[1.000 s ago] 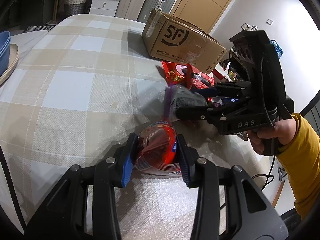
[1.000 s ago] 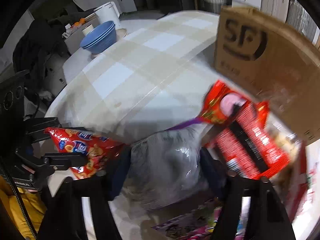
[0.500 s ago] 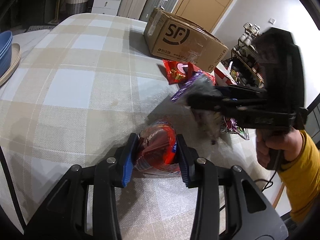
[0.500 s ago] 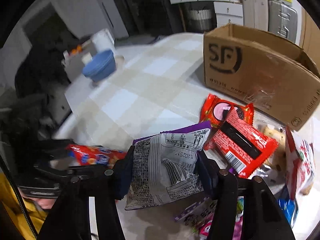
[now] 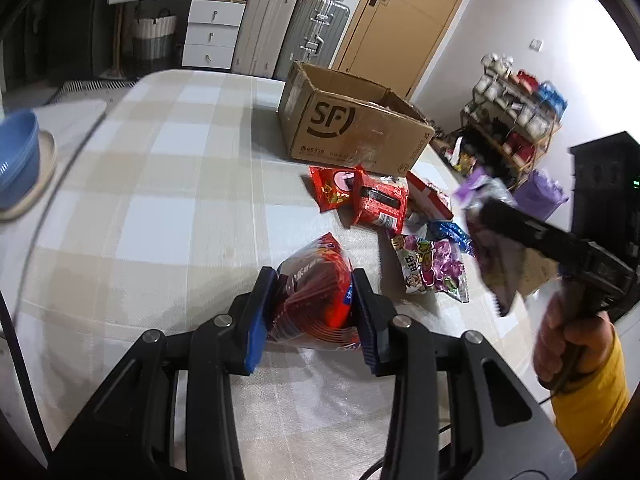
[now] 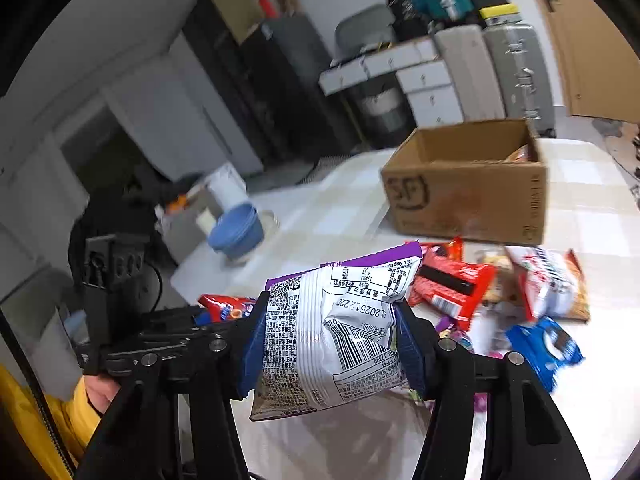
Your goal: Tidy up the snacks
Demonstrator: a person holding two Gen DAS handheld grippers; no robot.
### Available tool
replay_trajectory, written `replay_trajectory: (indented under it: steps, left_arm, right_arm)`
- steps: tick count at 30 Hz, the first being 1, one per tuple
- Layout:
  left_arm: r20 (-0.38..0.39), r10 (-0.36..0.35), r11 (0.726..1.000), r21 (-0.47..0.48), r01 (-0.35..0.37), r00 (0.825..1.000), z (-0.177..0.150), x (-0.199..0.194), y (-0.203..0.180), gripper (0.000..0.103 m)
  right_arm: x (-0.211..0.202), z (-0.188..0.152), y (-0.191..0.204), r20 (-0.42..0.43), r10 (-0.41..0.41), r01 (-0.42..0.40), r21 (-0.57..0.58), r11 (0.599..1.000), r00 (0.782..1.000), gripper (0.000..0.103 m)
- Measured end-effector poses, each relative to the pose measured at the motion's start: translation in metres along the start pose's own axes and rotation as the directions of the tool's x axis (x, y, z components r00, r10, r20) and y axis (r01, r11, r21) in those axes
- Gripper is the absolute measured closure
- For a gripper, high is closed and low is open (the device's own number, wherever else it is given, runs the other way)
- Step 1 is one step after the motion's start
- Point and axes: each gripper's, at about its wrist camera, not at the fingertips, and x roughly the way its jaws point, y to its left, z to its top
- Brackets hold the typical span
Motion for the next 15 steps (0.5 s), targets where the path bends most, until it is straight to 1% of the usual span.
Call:
replay_trajectory:
  steps: [3,6,10,15]
  left_arm:
    - [0.011,0.002,1.0,0.03,-0.002,1.0,0.006,-0.006,-0.015,0.069]
    - [0.03,-0.003,0.998,0.06,0.001,1.0,0.009,-0.013,-0.029,0.069]
    - [0.04,-0.017,0.996,0.083,0.014,0.999,0.011,-0.021,-0.044,0.068]
    - [0.034,-0.03,0.995,0.098,0.026,0.999,0.006,-0.027,-0.053,0.068]
  right_arm:
    - [-0.026,-0.006,-0.001,0.051,-0.033,0.031,0.029,0.999,0.998,0.045]
    - [-0.048,-0.014,-0.001,0.088,-0.048,0.045,0.044,0.998,0.995,0.045]
    - [-0.069,-0.031,-0.002,0.116,-0.063,0.055,0.068,0.996,0.991,0.045]
    - [-0.082,-0.049,-0.012,0.134,-0.087,0.07,0.127,0.989,0.987,0.045]
